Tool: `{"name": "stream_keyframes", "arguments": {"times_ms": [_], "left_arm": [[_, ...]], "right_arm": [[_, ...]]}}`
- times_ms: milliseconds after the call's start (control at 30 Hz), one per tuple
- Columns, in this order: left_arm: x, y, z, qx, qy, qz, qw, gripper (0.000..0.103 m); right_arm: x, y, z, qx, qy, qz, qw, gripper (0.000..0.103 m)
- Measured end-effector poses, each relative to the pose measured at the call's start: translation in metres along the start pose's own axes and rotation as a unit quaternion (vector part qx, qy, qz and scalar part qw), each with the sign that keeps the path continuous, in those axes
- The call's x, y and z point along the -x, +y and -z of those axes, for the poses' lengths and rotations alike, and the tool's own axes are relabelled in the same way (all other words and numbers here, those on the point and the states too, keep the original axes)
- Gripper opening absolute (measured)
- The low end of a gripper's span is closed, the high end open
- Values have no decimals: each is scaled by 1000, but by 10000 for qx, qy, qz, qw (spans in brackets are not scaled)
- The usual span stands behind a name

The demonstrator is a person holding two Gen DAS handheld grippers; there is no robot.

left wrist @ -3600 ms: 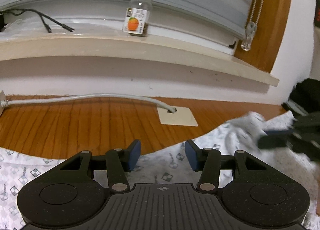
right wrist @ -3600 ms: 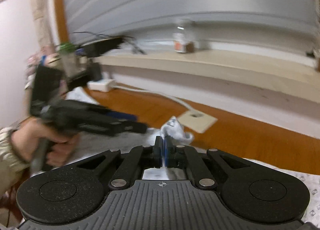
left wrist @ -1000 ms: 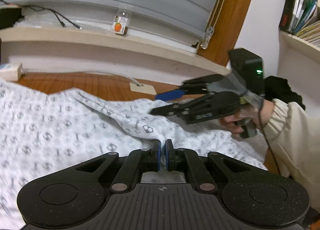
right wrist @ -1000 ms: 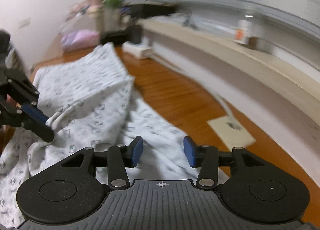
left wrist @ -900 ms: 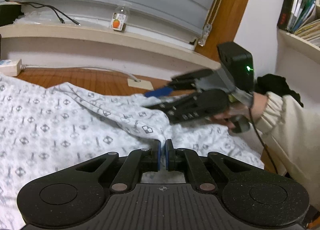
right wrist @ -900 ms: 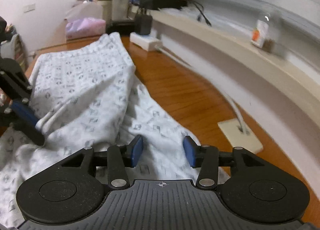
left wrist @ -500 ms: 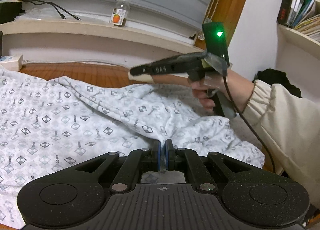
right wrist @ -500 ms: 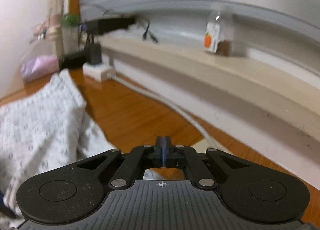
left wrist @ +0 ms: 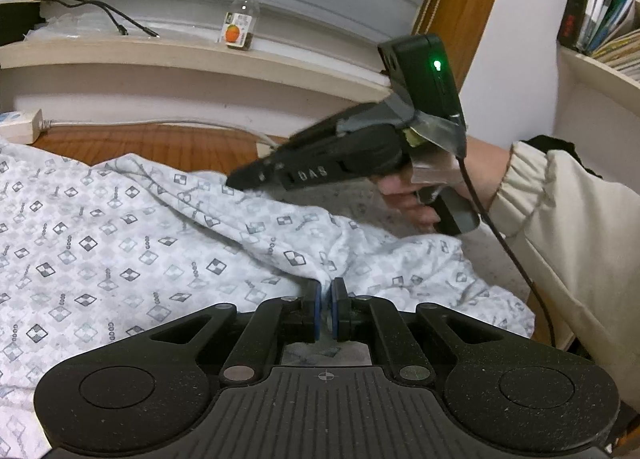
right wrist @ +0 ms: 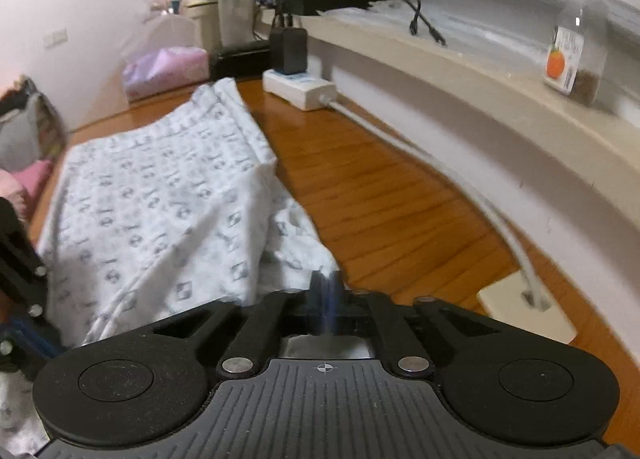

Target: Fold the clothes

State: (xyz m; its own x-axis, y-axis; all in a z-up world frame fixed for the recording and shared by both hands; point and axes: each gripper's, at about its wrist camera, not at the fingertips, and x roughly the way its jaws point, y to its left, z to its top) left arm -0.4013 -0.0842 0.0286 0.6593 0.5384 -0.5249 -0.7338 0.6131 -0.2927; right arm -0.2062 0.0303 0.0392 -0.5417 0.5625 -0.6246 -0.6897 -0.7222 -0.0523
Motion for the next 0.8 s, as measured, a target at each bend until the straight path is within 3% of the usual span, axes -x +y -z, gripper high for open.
{"name": "stream_keyframes", "arguments": {"times_ms": [100,233,400,467,600,733,800], "left_arm": [[-1,-1,1,-30,26,-8,10000,5],[-2,-2,0,-39,2,-15,10000,5],[-3,-3,-3,-56,-17,2,10000,5],[-4,-3,-3,-63,-20,8,10000,5],[-6,-2,-4,-30,-35,20,10000,5],[-8,-5,-5,-46,-23,6,10000,5],[-8,-7,-6,-70,-13,-3,10000,5]], "right_arm": [[6,1,-3,-76,-454,424,9980,2],[16,-8,5,-224,-429,676,9965,8],[49,-44,29,-641,-356,788,9942,26],[65,-63,46,-820,-219,765,9935,44],[81,-82,76,-950,159,720,9927,45],[82,-82,83,-963,135,673,9930,44],[76,-81,80,-978,121,501,9939,29]]}}
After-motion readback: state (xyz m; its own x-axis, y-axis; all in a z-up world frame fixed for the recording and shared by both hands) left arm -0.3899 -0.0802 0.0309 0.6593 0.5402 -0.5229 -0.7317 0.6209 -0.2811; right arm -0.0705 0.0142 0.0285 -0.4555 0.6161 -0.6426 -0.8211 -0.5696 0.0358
